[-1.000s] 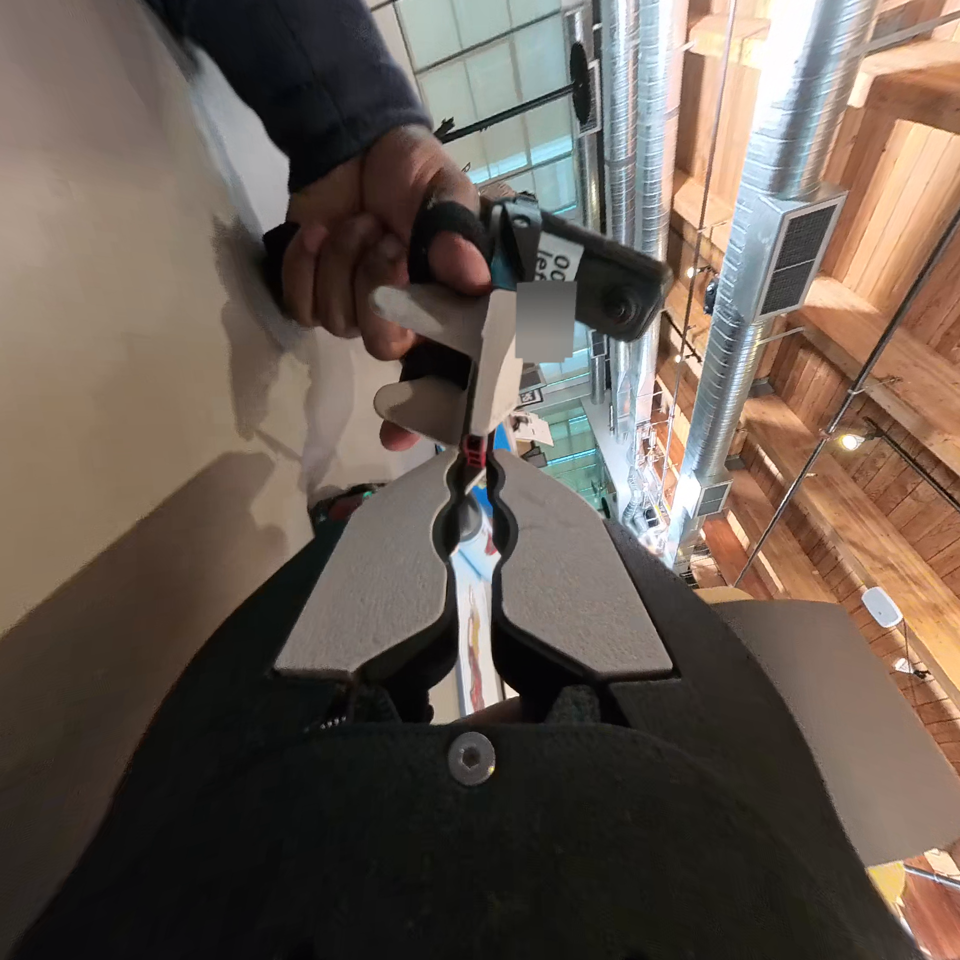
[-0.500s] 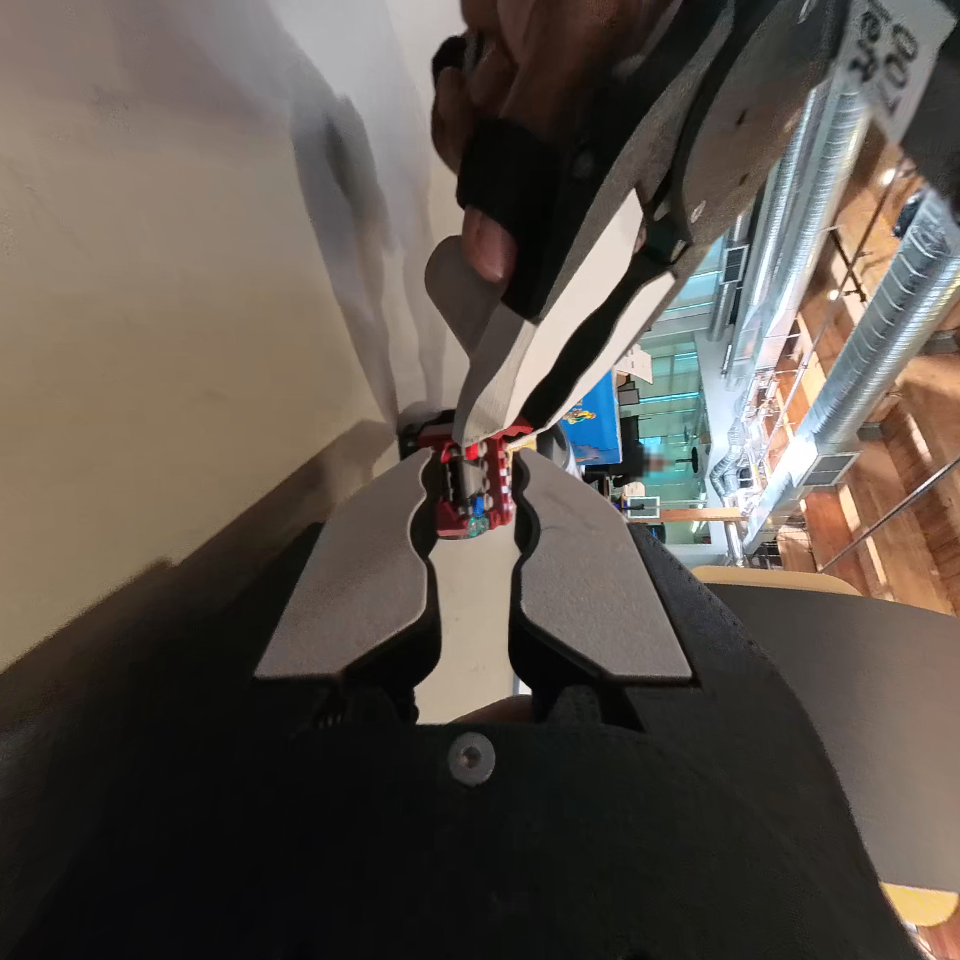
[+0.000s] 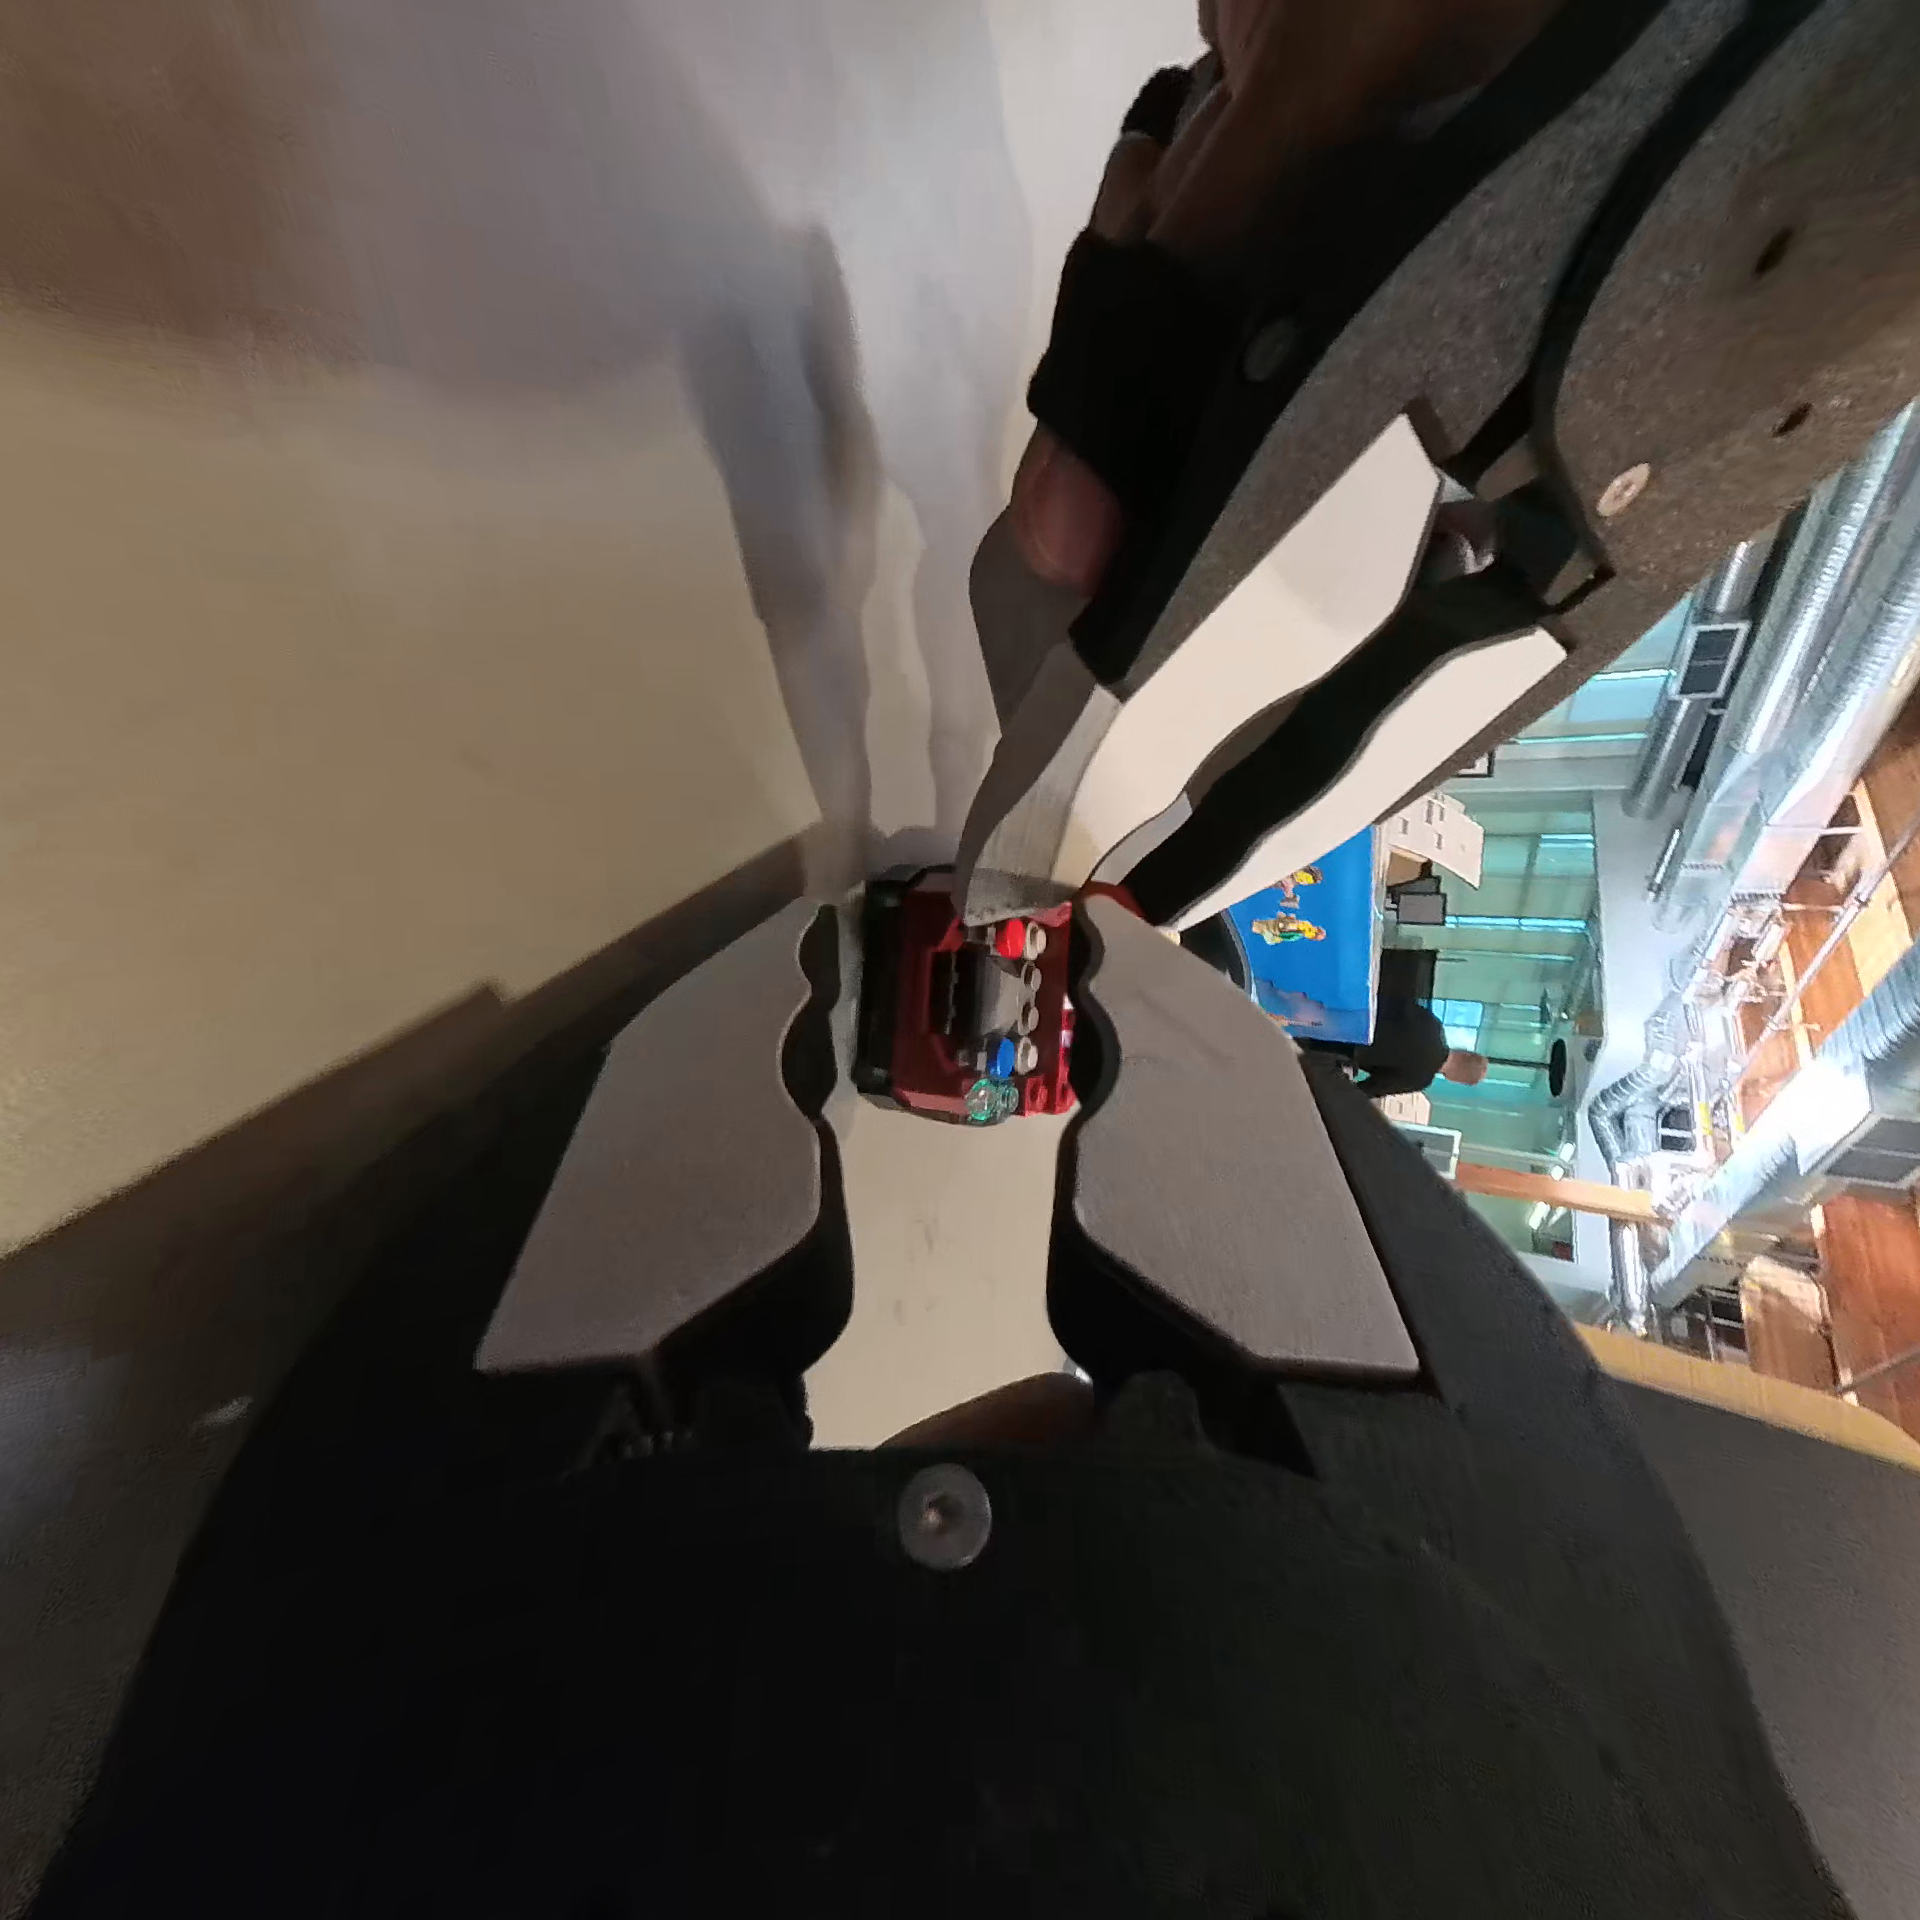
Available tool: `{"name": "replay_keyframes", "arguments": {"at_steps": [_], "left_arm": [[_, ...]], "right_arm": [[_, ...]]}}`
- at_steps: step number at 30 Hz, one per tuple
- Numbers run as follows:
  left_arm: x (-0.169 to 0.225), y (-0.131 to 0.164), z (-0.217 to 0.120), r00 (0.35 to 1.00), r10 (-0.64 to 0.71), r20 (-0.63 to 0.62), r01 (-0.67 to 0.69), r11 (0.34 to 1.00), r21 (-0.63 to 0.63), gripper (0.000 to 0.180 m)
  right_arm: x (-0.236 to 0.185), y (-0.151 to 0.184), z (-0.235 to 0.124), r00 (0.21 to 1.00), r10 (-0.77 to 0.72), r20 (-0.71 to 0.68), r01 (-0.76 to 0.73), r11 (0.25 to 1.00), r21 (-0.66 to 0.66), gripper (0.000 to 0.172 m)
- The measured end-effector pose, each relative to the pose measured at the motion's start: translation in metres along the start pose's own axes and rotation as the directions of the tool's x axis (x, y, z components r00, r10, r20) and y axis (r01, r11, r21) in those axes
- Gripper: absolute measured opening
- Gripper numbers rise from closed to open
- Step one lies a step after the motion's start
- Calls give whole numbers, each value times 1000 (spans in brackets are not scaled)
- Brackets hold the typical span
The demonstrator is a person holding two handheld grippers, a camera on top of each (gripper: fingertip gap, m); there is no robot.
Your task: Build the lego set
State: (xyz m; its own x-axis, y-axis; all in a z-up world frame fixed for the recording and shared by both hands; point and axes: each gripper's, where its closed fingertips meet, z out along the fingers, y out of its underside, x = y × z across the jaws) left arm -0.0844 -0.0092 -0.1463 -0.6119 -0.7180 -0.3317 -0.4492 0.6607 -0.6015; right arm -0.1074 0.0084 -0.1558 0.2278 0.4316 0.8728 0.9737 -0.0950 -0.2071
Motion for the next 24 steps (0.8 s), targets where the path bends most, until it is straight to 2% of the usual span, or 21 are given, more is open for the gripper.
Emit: {"name": "replay_keyframes", "arguments": {"at_steps": [14,24], "left_arm": [[-1,1,0,999,29,28,-29,1000,2,34],[-3,-1,0,999,20,26,-22,993,115,34]], "right_arm": [[1,7,10,999,-6,37,6,1000,-21,40],[2,12,6,1000,7,28,-6,999,-43,40]]}}
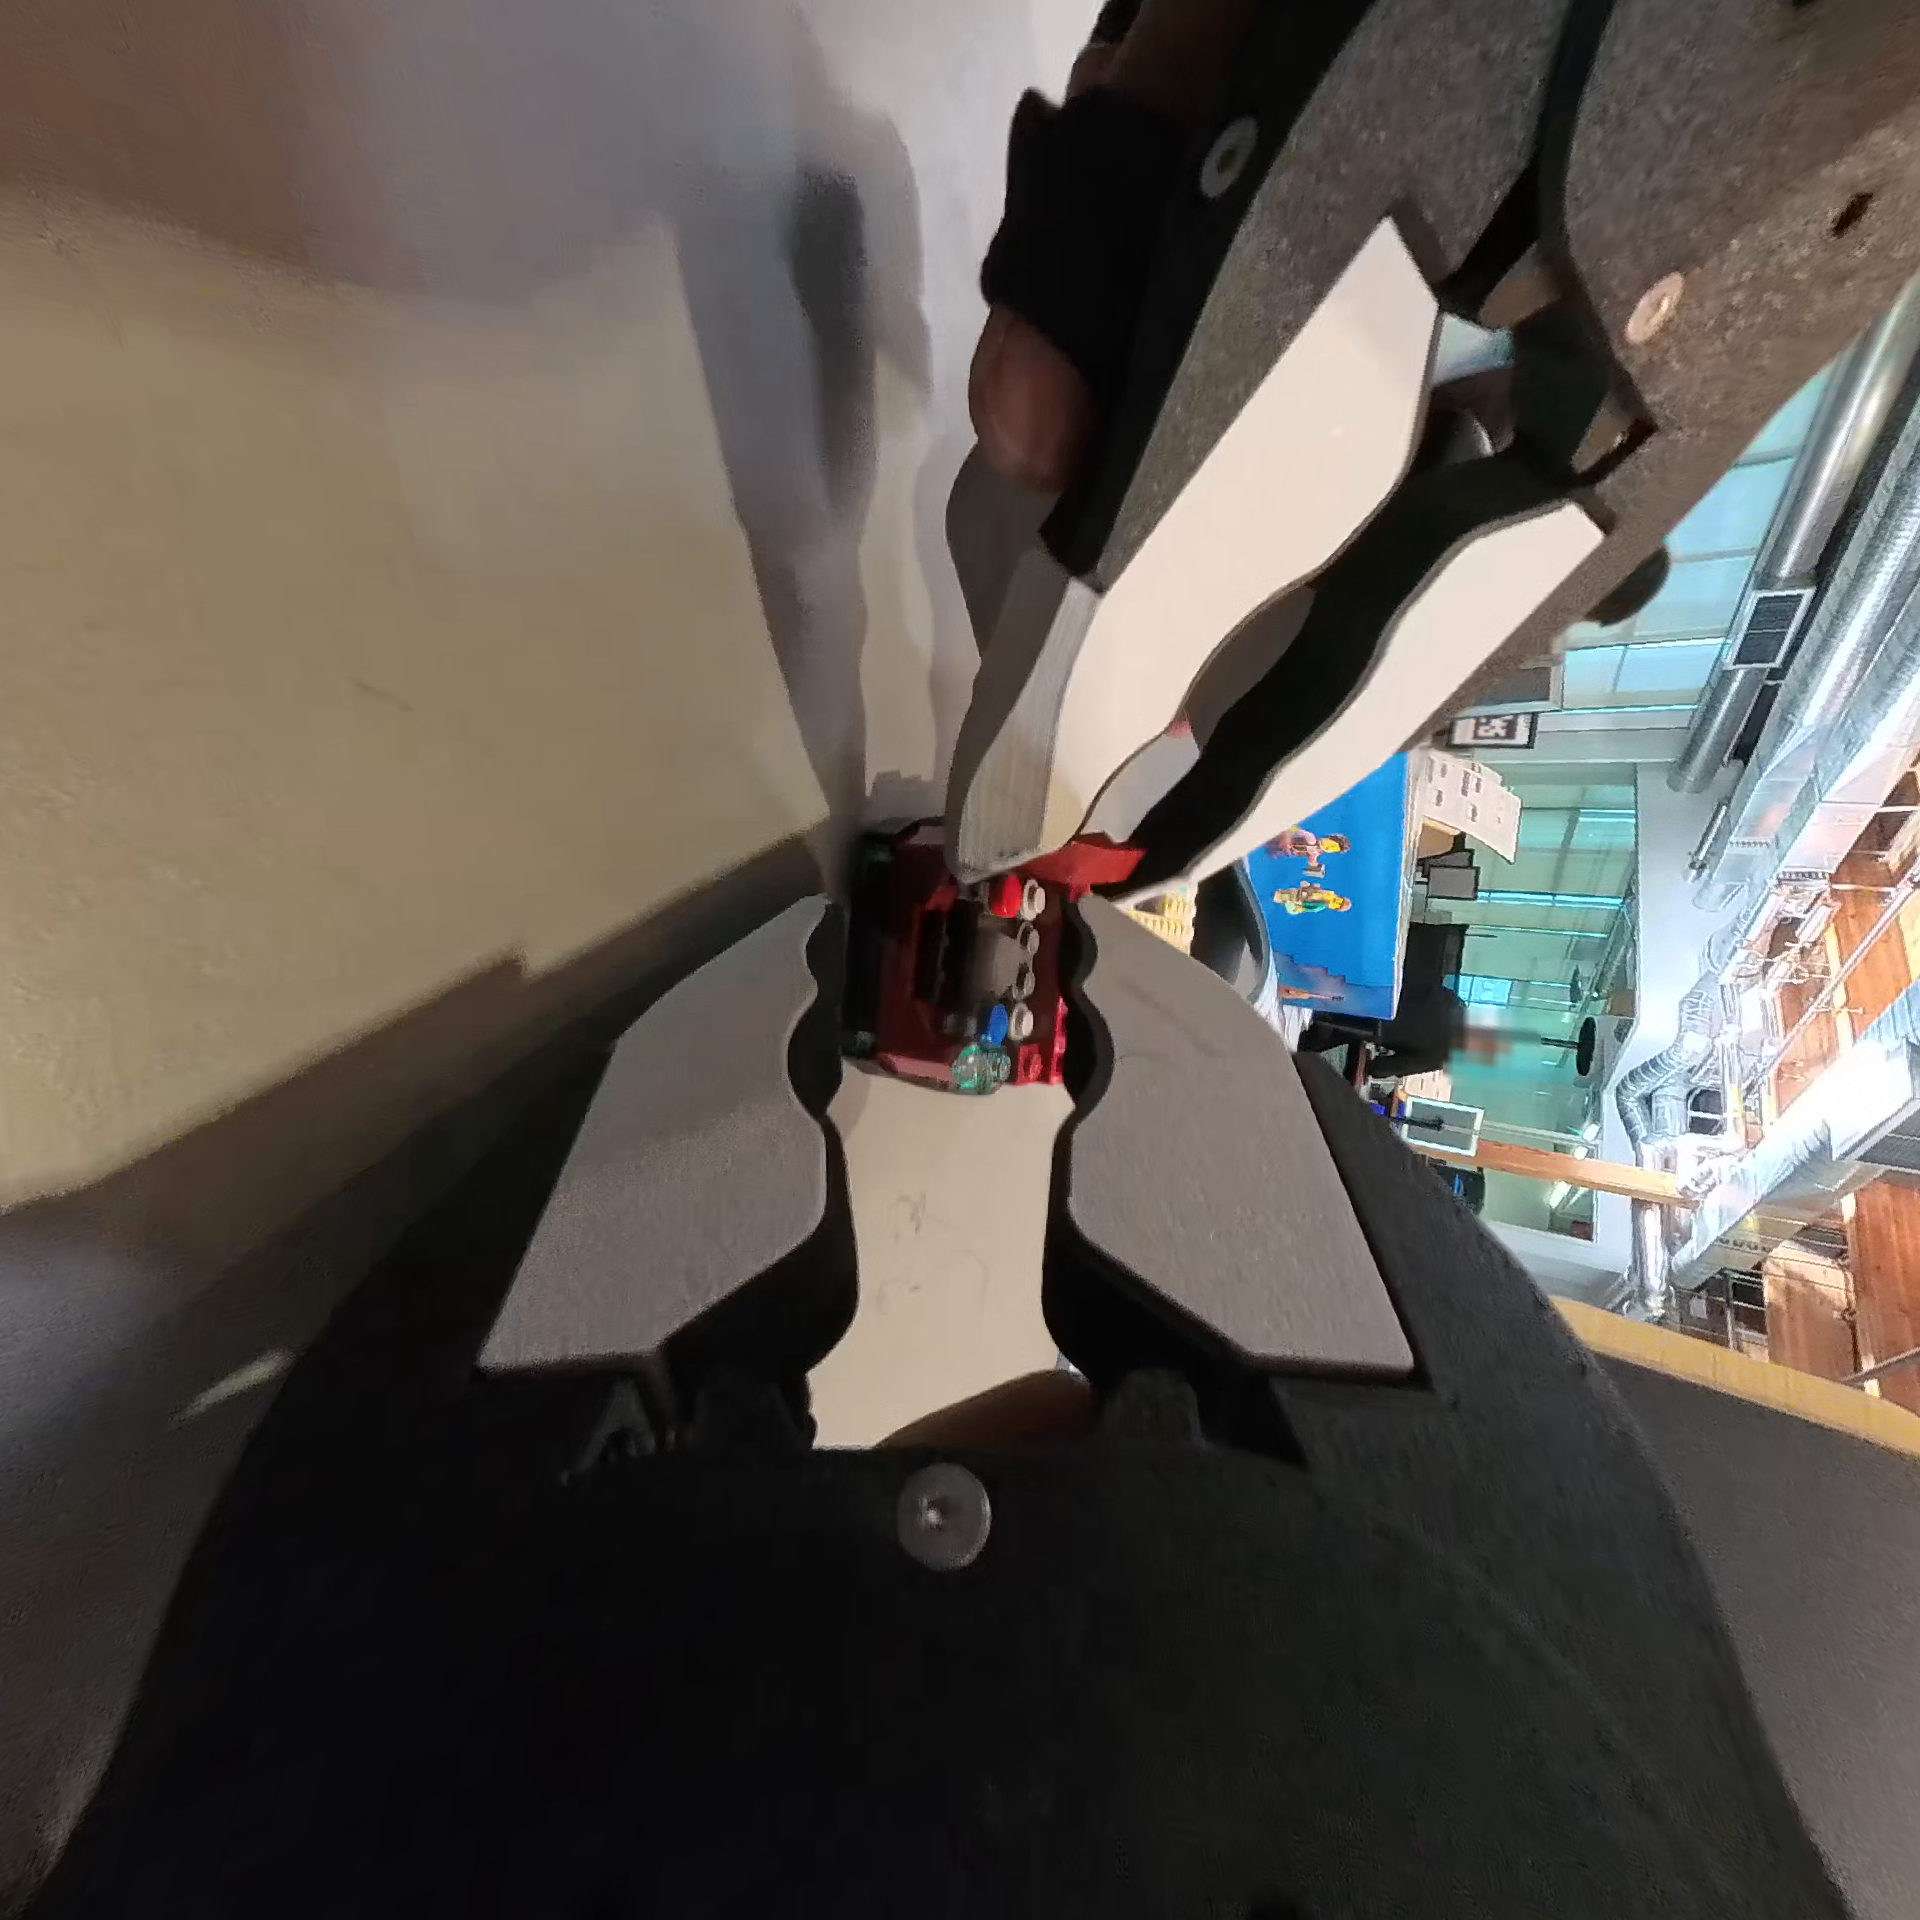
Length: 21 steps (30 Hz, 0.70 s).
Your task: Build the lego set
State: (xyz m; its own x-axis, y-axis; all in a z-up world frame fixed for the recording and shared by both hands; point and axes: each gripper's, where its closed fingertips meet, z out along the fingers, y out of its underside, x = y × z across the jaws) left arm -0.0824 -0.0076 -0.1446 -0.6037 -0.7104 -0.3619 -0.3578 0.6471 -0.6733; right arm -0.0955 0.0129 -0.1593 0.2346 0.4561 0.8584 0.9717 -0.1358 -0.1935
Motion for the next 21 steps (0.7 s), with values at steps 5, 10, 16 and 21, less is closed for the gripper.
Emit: {"name": "replay_keyframes", "arguments": {"at_steps": [5,10,16,21], "left_arm": [[3,-2,0,999,-3,-51,9,995,104,33],[-2,-3,1,997,-8,-82,21,987,157,33],[-2,-3,3,991,-20,-129,43,983,181,34],[-2,-3,3,989,-20,-147,47,982,182,34]], "right_arm": [[-1,-3,-5,1000,21,6,-21,999,28,40],[-2,-8,-3,999,15,30,-16,999,45,43],[0,-9,-3,999,15,48,-17,999,48,45],[0,-8,-3,998,14,53,-16,999,39,45]]}}
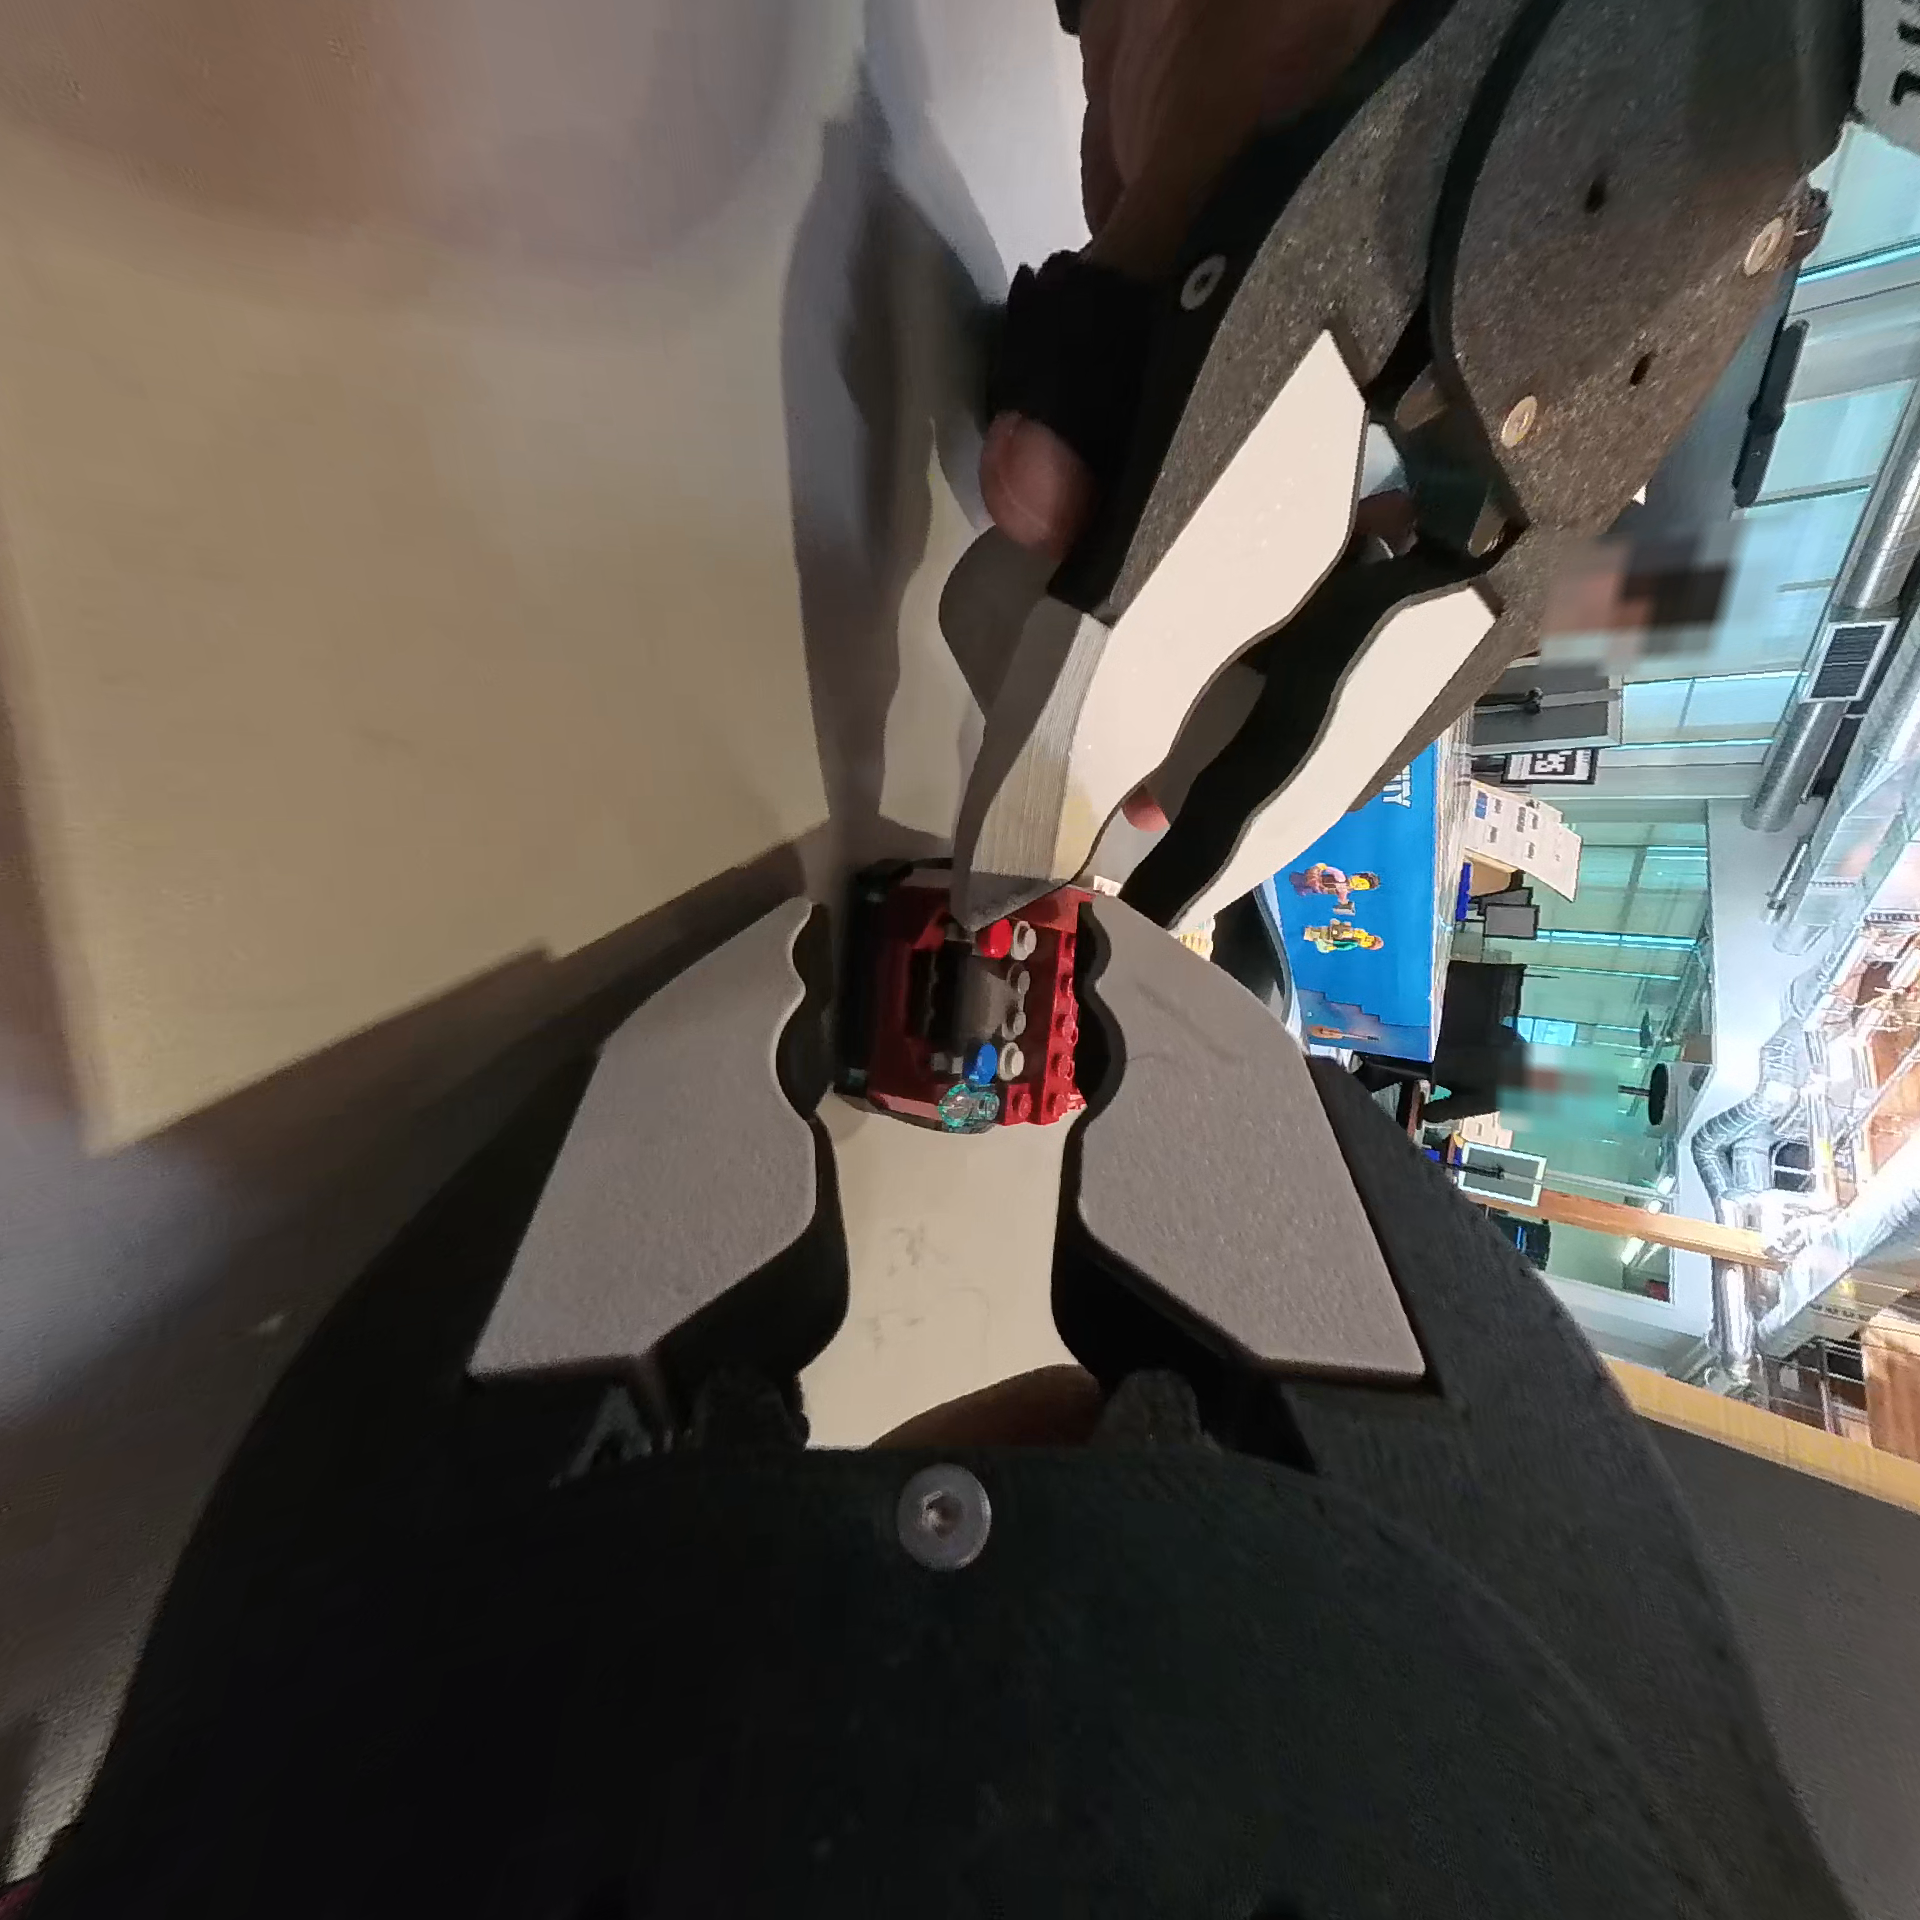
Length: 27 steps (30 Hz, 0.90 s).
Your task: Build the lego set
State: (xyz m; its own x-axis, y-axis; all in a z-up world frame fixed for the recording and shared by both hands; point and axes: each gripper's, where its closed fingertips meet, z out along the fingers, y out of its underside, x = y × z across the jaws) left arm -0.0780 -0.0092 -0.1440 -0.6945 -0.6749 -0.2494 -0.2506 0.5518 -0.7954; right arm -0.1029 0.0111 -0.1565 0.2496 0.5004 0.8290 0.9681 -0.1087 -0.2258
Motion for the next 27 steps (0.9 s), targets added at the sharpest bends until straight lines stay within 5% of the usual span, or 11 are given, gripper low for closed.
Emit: {"name": "replay_keyframes", "arguments": {"at_steps": [27], "left_arm": [[3,5,1,990,-110,-83,109,994,-26,34]], "right_arm": [[-7,1,-4,986,85,145,-83,996,-17,45]]}}
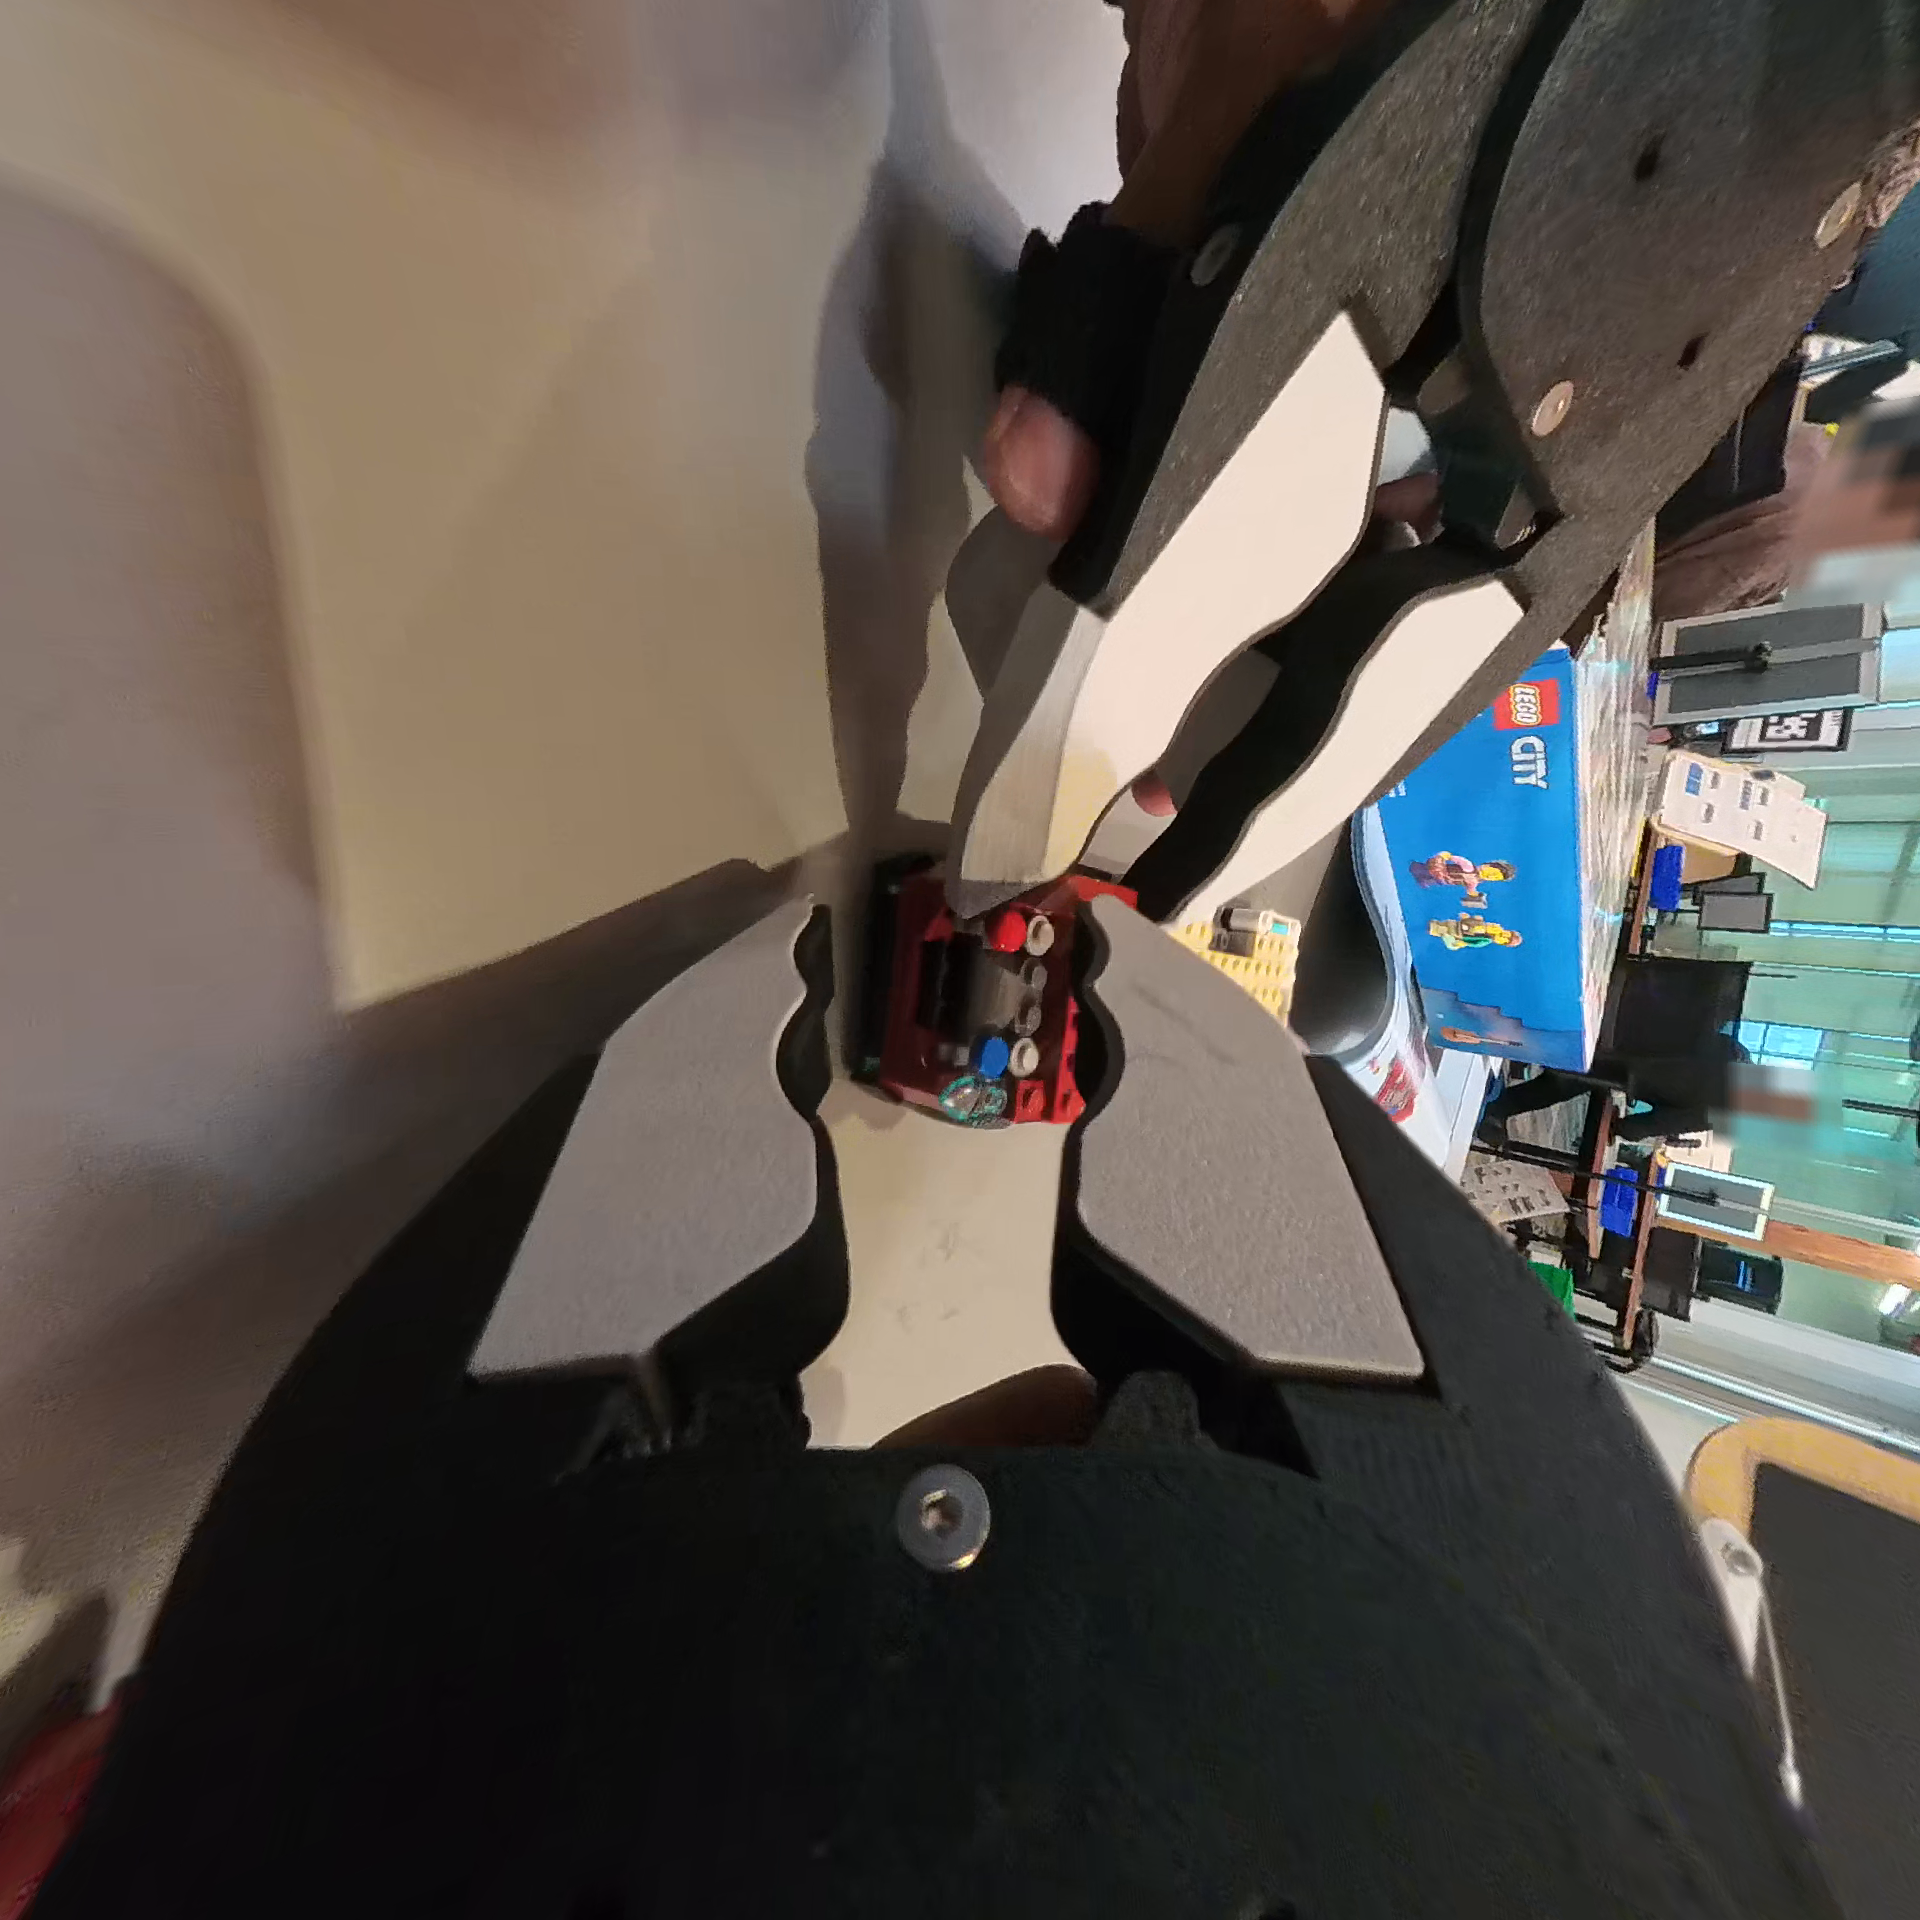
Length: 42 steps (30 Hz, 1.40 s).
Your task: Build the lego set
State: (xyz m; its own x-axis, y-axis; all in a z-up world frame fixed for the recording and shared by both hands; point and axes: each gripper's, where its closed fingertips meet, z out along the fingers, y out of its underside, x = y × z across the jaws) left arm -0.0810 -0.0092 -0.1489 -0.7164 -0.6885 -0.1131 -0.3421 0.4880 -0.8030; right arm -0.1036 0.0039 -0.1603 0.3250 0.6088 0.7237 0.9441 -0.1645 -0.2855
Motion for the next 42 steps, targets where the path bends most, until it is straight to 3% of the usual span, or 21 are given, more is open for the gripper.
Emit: {"name": "replay_keyframes", "arguments": {"at_steps": [28,36,42], "left_arm": [[-6,4,-9,999,24,47,-24,1000,-1,38],[-14,4,-28,993,100,66,-103,994,40,45],[-40,24,-26,963,253,98,-245,966,-79,46]], "right_arm": [[5,2,-3,999,-1,-41,0,1000,-15,45],[13,33,-31,957,248,-153,-266,957,-116,46],[12,37,-34,881,435,-185,-463,873,-153,46]]}}
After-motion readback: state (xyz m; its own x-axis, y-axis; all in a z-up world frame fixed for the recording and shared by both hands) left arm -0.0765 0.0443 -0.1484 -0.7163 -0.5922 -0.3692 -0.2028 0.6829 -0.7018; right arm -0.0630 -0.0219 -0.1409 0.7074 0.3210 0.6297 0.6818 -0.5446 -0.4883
